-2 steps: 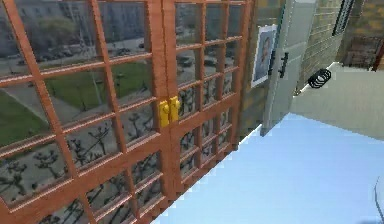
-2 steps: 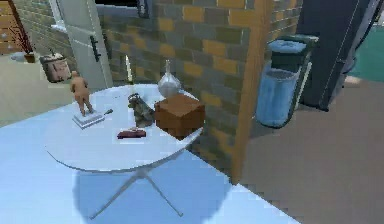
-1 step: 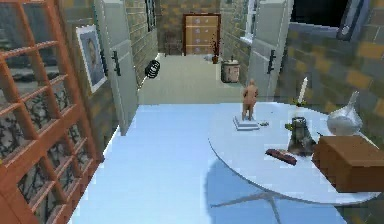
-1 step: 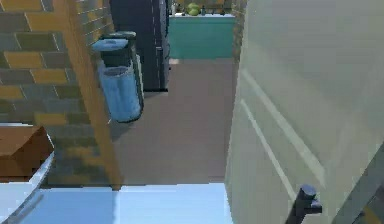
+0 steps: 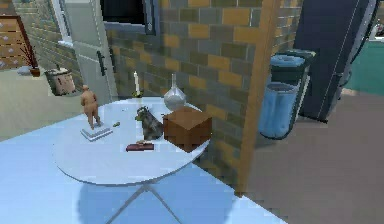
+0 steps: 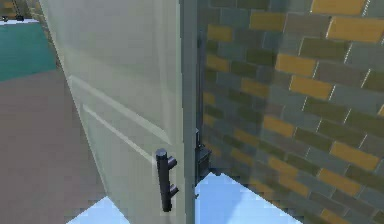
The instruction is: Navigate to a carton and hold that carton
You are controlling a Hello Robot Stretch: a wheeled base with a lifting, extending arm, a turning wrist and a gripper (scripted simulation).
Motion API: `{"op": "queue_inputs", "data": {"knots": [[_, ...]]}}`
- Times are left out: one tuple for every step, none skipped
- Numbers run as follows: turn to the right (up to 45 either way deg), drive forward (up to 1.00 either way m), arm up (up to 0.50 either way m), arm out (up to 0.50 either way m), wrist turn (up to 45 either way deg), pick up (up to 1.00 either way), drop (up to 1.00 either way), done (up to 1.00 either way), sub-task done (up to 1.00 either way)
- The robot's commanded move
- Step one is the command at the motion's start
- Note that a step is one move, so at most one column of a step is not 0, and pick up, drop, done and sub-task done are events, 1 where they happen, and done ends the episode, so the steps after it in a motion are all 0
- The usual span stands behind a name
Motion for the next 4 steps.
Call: {"op": "queue_inputs", "data": {"knots": [[27.0,0.0,0.0,0.0,0.0,0.0,0.0,0.0,0.0],[0.0,0.45,0.0,0.0,0.0,0.0,0.0,0.0,0.0],[-45.0,0.0,0.0,0.0,0.0,0.0,0.0,0.0,0.0],[-45.0,0.0,0.0,0.0,0.0,0.0,0.0,0.0,0.0]]}}
